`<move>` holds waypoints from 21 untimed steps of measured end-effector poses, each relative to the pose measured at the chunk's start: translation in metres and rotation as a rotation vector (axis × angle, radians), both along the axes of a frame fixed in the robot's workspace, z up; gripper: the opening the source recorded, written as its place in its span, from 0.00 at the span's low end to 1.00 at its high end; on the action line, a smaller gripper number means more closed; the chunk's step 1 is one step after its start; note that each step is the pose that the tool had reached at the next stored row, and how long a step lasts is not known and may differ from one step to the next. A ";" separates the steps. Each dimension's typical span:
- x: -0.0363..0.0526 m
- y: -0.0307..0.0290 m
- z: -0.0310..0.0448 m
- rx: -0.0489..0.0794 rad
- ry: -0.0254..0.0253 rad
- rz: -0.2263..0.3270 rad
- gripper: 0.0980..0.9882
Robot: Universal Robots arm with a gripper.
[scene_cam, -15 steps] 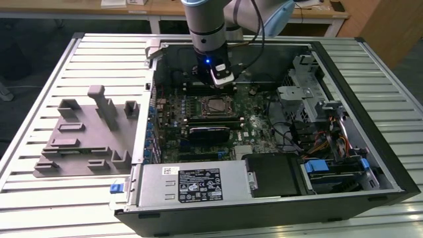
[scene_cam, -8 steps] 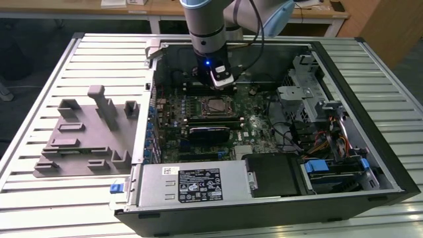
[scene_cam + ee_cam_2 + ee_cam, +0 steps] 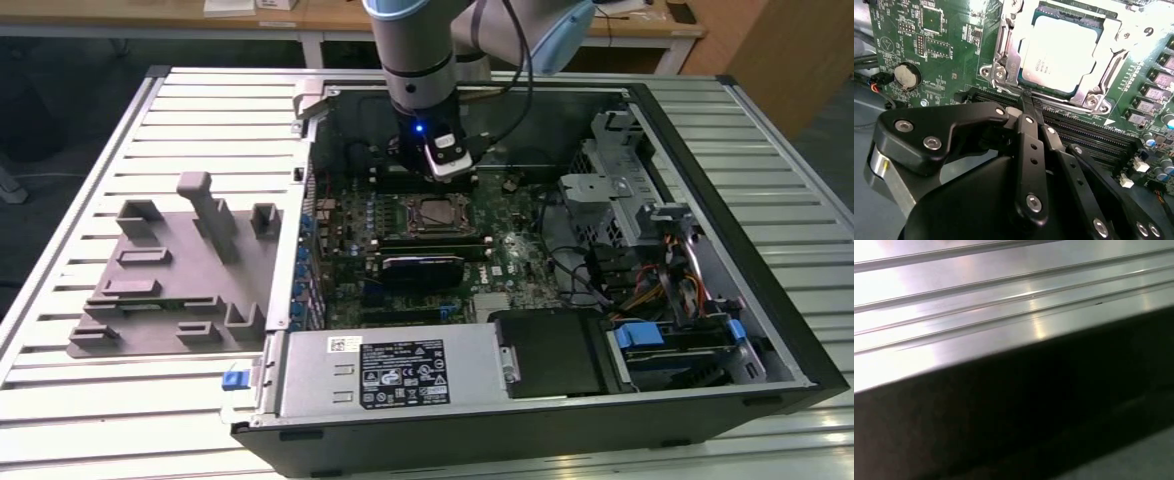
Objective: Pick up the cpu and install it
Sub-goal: 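Install the first cpu locking lever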
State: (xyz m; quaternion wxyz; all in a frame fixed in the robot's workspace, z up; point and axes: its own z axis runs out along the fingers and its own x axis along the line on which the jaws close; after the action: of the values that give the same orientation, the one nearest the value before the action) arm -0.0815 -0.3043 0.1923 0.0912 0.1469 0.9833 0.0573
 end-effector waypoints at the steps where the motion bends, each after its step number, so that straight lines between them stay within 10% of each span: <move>1: 0.0000 -0.0001 -0.0001 0.005 0.0000 0.000 0.01; 21: 0.0004 -0.0009 0.0071 0.015 -0.0005 0.000 0.01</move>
State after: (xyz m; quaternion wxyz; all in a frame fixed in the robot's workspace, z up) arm -0.0811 -0.3052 0.1994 0.0903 0.1475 0.9828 0.0646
